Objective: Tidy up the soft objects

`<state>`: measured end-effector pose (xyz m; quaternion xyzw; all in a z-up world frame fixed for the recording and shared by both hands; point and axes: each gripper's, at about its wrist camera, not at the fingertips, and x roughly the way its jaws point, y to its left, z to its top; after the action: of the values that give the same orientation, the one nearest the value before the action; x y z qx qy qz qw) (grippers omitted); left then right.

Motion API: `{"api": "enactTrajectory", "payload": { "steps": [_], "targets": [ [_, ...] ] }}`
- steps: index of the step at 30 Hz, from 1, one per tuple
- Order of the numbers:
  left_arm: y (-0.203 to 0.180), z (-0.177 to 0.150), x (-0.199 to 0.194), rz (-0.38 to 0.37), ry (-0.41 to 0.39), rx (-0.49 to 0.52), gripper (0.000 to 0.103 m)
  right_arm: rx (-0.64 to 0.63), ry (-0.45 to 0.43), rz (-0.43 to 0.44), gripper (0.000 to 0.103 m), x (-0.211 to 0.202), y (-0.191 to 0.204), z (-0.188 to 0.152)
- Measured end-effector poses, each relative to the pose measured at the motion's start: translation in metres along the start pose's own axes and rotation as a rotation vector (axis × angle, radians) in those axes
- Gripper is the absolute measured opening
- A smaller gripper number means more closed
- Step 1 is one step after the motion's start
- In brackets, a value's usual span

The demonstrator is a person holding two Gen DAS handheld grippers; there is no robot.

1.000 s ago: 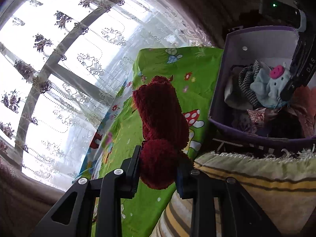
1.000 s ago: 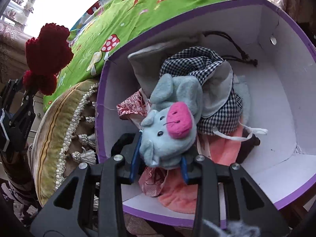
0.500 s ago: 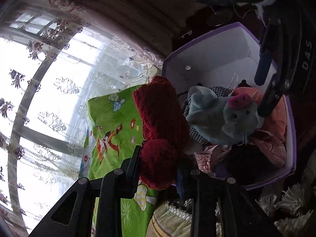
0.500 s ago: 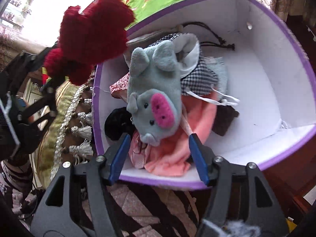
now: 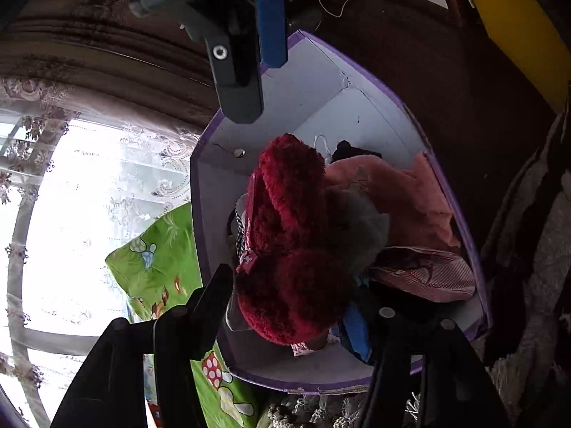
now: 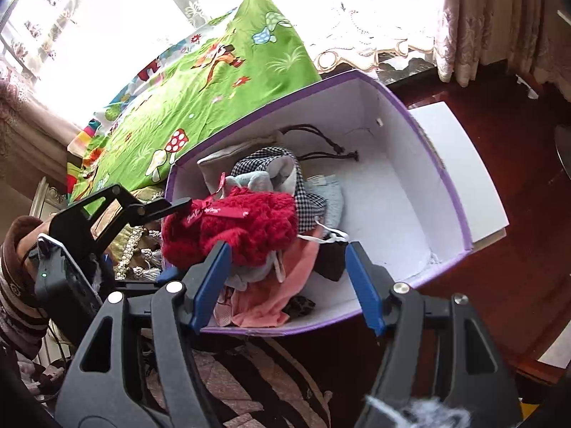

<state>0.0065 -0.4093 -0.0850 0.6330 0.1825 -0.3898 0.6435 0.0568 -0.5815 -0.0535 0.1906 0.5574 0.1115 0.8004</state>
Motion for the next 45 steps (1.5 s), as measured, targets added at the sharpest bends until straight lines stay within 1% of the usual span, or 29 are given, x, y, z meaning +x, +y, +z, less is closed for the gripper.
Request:
{"api": "enactTrajectory", "payload": {
  "steps": [2,3,8,11,14,17,18,20,22,24,26,28,31,34,36,40,41,43,44,45],
  "targets": [
    [0.005,-0.003,-0.003,-0.021,0.001,-0.028,0.080,-0.006,0.008,0.010,0.070,0.008,0.009,0.004],
    [0.007,-0.004,-0.003,-0.039,-0.003,-0.048,0.082,-0.010,0.012,0.016,0.070,0.012,0.012,0.005],
    [0.030,-0.019,-0.004,-0.166,0.005,-0.199,0.083,-0.016,0.040,0.014,0.070,0.037,0.020,0.004],
    [0.051,-0.034,-0.005,-0.259,-0.006,-0.346,0.083,-0.029,0.035,0.004,0.070,0.040,0.024,0.004],
    [0.076,-0.051,0.005,-0.297,0.039,-0.528,0.083,-0.040,0.059,0.007,0.070,0.049,0.029,0.003],
    [0.094,-0.065,0.019,-0.340,0.079,-0.674,0.083,-0.036,0.095,0.002,0.070,0.062,0.033,-0.001],
    [0.096,-0.068,0.023,-0.354,0.086,-0.704,0.083,-0.035,0.105,0.006,0.070,0.066,0.034,-0.003],
    [0.092,-0.072,0.031,-0.379,0.109,-0.728,0.083,-0.041,0.125,0.001,0.070,0.074,0.037,-0.006],
    [0.094,-0.073,0.043,-0.380,0.151,-0.743,0.083,-0.045,0.141,-0.005,0.070,0.081,0.039,-0.008],
    [0.094,-0.076,0.050,-0.379,0.187,-0.778,0.083,-0.036,0.149,0.000,0.070,0.086,0.039,-0.009],
    [0.096,-0.080,0.054,-0.401,0.199,-0.821,0.083,-0.034,0.156,-0.001,0.070,0.091,0.040,-0.009],
    [0.101,-0.088,0.053,-0.413,0.194,-0.868,0.083,-0.033,0.162,-0.002,0.070,0.094,0.041,-0.010],
    [0.110,-0.103,0.043,-0.389,0.190,-0.943,0.083,-0.043,0.159,-0.014,0.070,0.086,0.042,-0.011],
    [0.116,-0.121,0.038,-0.375,0.192,-1.032,0.083,-0.038,0.141,-0.029,0.076,0.072,0.043,-0.013],
    [0.117,-0.133,0.025,-0.360,0.187,-1.097,0.083,-0.042,0.134,-0.040,0.077,0.062,0.045,-0.017],
    [0.113,-0.148,-0.008,-0.380,0.143,-1.250,0.083,-0.057,0.128,-0.060,0.079,0.044,0.052,-0.023],
    [0.109,-0.150,-0.017,-0.404,0.114,-1.295,0.083,-0.059,0.123,-0.069,0.079,0.039,0.054,-0.026],
    [0.096,-0.148,-0.030,-0.504,0.056,-1.366,0.083,-0.055,0.101,-0.119,0.081,0.031,0.059,-0.031],
    [0.089,-0.146,-0.035,-0.547,0.040,-1.391,0.083,-0.046,0.085,-0.155,0.081,0.028,0.061,-0.034],
    [0.083,-0.144,-0.038,-0.569,0.040,-1.407,0.083,-0.032,0.067,-0.188,0.082,0.025,0.062,-0.037]
  ]
}}
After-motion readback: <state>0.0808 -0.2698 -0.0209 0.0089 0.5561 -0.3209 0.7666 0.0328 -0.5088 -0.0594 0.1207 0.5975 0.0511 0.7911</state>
